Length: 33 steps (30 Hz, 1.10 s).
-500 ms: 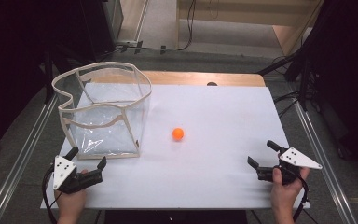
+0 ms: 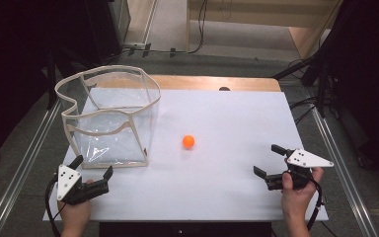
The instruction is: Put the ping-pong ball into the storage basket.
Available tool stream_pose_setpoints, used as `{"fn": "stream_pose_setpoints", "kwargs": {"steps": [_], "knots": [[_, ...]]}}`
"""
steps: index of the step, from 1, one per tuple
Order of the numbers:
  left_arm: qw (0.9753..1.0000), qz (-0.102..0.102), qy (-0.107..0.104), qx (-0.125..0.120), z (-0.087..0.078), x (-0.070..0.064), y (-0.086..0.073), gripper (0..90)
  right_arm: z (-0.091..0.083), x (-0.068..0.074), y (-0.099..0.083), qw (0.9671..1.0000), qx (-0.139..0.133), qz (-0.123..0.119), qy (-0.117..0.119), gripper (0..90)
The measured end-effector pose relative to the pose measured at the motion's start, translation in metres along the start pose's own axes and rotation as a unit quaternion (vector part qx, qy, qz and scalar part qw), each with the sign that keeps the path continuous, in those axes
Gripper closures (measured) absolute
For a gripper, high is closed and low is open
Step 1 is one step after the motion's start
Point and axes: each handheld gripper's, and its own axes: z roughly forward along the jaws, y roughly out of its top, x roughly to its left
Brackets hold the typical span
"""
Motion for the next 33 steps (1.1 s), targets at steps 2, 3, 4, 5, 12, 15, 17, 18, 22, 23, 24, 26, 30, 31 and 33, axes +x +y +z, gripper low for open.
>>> {"fn": "stream_pose_setpoints", "kwargs": {"steps": [2,3,4,5,12,15,17,18,22,23,24,26,30,31,33], "knots": [[1.0000,0.000,-0.001,0.000,0.000,0.000,0.000,0.0,0.001,0.001,0.003,1.0000,0.001,-0.004,0.004,0.0],[1.0000,-0.001,-0.001,0.000,0.000,0.000,0.000,0.0,0.002,0.003,0.007,1.0000,0.004,-0.005,0.006,0.0],[1.0000,-0.001,-0.002,0.000,0.000,0.000,0.000,0.0,0.004,0.005,0.014,0.9998,0.005,-0.011,0.014,0.0],[1.0000,-0.001,-0.002,0.000,0.000,0.000,0.000,0.0,0.005,0.005,0.017,0.9998,0.006,-0.014,0.017,0.0],[1.0000,0.000,-0.001,0.000,0.000,-0.001,0.000,0.0,0.018,0.009,0.037,0.9989,0.023,-0.024,0.032,0.0],[1.0000,0.001,-0.001,0.001,0.000,-0.001,0.000,0.0,0.022,0.010,0.042,0.9985,0.028,-0.031,0.036,0.0],[1.0000,0.000,-0.002,0.000,0.000,-0.001,0.000,0.0,0.025,0.011,0.046,0.9980,0.032,-0.036,0.042,0.0],[1.0000,-0.001,-0.002,-0.001,0.000,-0.001,0.000,0.0,0.027,0.012,0.048,0.9977,0.035,-0.038,0.045,0.0],[1.0000,0.001,-0.002,0.000,0.000,-0.001,0.000,0.0,0.035,0.015,0.055,0.9960,0.048,-0.051,0.055,0.0],[1.0000,0.001,-0.002,0.000,0.000,-0.001,0.000,0.0,0.038,0.016,0.057,0.9956,0.051,-0.052,0.059,0.0],[1.0000,0.001,-0.002,0.000,0.000,-0.001,0.000,0.0,0.040,0.016,0.058,0.9953,0.054,-0.052,0.061,0.0],[1.0000,0.001,-0.002,0.000,0.000,-0.001,0.000,0.0,0.044,0.018,0.060,0.9947,0.061,-0.053,0.064,0.0],[1.0000,0.001,-0.003,0.001,-0.001,-0.001,0.000,0.0,0.052,0.019,0.065,0.9936,0.072,-0.054,0.069,0.0],[1.0000,0.001,-0.003,0.001,-0.001,-0.001,0.000,0.0,0.054,0.018,0.067,0.9933,0.074,-0.053,0.071,0.0],[1.0000,0.001,-0.003,0.001,-0.001,-0.001,0.000,0.0,0.057,0.017,0.070,0.9931,0.076,-0.053,0.072,0.0]]}}
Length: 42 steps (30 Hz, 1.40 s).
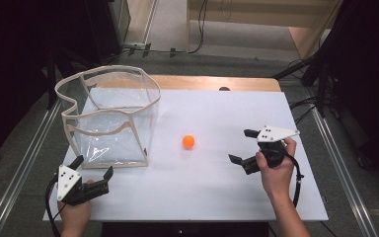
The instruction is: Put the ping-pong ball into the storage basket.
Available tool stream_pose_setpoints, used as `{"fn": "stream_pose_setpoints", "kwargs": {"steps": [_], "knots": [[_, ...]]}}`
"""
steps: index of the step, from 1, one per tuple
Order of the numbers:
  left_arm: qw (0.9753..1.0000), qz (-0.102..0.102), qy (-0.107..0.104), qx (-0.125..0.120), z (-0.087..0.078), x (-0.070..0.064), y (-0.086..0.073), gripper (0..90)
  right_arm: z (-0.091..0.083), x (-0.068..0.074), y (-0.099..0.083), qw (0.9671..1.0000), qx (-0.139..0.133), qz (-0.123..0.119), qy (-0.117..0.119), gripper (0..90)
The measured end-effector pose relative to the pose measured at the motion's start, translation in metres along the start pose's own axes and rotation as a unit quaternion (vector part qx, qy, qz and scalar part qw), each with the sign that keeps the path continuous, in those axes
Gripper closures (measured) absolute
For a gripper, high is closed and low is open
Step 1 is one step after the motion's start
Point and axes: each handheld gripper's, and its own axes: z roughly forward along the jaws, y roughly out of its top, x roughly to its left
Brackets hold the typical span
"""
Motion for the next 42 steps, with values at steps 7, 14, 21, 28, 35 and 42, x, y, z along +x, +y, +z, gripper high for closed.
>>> {"fn": "stream_pose_setpoints", "kwargs": {"steps": [7,14,21,28,35,42], "knots": [[1.0000,0.002,0.000,0.001,0.000,0.000,0.000,0.0,0.007,-0.001,0.010,0.9999,0.014,-0.007,0.006,0.0],[1.0000,0.003,0.000,0.000,0.000,-0.001,0.000,0.0,0.018,-0.001,0.021,0.9995,0.027,-0.014,0.012,0.0],[1.0000,0.006,0.000,0.000,0.001,-0.002,0.000,0.0,0.030,0.000,0.032,0.9985,0.044,-0.028,0.018,0.0],[0.9999,0.013,0.001,0.002,0.001,-0.003,0.000,0.0,0.039,0.000,0.038,0.9977,0.055,-0.030,0.026,0.0],[0.9999,0.012,0.001,0.003,0.001,-0.003,0.000,0.0,0.048,-0.002,0.046,0.9967,0.068,-0.033,0.030,0.0],[1.0000,0.009,0.001,0.002,0.001,-0.003,0.000,0.0,0.059,-0.001,0.055,0.9949,0.083,-0.037,0.043,0.0]]}}
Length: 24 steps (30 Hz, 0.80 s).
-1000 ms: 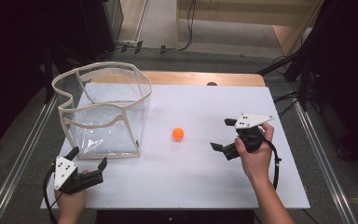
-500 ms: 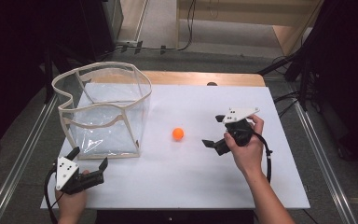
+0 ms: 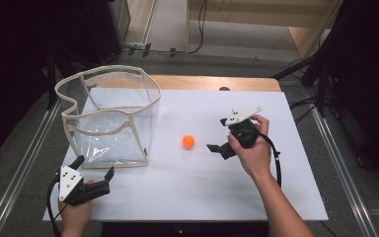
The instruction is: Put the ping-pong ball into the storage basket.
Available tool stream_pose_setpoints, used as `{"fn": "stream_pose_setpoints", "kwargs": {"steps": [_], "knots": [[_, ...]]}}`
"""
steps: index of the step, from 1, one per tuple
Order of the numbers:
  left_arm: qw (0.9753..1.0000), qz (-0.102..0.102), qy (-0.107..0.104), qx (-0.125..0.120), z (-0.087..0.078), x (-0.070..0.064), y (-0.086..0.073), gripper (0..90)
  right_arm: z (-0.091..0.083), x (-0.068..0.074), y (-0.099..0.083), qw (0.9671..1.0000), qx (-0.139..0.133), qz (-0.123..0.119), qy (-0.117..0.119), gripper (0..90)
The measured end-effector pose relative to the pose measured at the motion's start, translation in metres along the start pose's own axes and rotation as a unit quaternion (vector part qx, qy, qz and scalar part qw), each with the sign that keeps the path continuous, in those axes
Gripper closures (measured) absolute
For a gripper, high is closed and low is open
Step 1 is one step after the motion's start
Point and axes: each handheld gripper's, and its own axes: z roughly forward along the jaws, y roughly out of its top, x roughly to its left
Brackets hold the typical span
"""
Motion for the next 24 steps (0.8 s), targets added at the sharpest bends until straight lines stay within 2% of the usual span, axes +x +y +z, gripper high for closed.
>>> {"fn": "stream_pose_setpoints", "kwargs": {"steps": [13,24], "knots": [[1.0000,-0.002,0.001,0.000,0.000,0.001,0.000,0.0,0.023,-0.001,0.017,0.9988,0.040,-0.015,0.022,0.0],[1.0000,-0.001,0.001,0.000,0.000,0.001,0.000,0.0,0.036,-0.001,0.031,0.9973,0.062,-0.033,0.021,0.0]]}}
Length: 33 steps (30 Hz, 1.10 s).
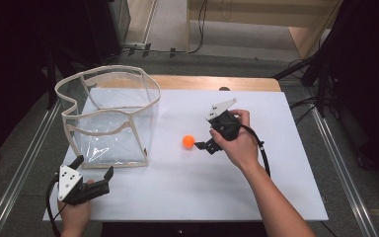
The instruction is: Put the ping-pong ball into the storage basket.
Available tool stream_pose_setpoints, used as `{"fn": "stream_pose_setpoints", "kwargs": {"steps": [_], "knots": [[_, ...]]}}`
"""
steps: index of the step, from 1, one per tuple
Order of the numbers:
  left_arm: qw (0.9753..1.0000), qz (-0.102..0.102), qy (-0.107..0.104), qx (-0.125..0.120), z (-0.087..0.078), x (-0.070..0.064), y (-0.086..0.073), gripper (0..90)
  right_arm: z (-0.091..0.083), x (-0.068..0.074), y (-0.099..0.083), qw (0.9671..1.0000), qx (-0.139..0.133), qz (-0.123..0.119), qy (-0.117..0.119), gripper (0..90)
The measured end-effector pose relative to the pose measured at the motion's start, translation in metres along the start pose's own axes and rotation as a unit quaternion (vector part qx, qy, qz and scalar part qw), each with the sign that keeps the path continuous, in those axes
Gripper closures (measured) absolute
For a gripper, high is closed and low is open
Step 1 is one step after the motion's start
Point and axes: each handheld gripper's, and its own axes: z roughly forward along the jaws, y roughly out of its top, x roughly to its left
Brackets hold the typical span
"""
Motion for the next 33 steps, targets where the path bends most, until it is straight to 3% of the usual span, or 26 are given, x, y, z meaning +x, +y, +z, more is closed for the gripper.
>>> {"fn": "stream_pose_setpoints", "kwargs": {"steps": [7,19,27,29,31,33], "knots": [[1.0000,-0.008,-0.002,-0.003,-0.001,0.002,0.000,0.0,0.014,-0.002,0.008,0.9990,0.041,-0.017,0.004,0.0],[1.0000,-0.007,-0.003,-0.001,-0.001,0.002,0.001,0.0,0.032,-0.008,0.019,0.9971,0.071,-0.015,0.021,0.0],[1.0000,-0.007,-0.004,-0.001,0.000,0.002,0.001,0.0,0.045,-0.011,0.022,0.9942,0.102,-0.015,0.031,0.0],[1.0000,-0.007,-0.004,-0.002,0.000,0.002,0.001,0.0,0.048,-0.011,0.022,0.9929,0.114,-0.025,0.026,0.0],[1.0000,-0.009,-0.004,-0.002,-0.001,0.003,0.001,0.0,0.051,-0.009,0.021,0.9915,0.125,-0.029,0.019,5.5],[0.9999,-0.012,-0.003,-0.002,-0.001,0.003,0.001,0.0,0.055,-0.009,0.021,0.9907,0.130,-0.034,0.024,5.5]]}}
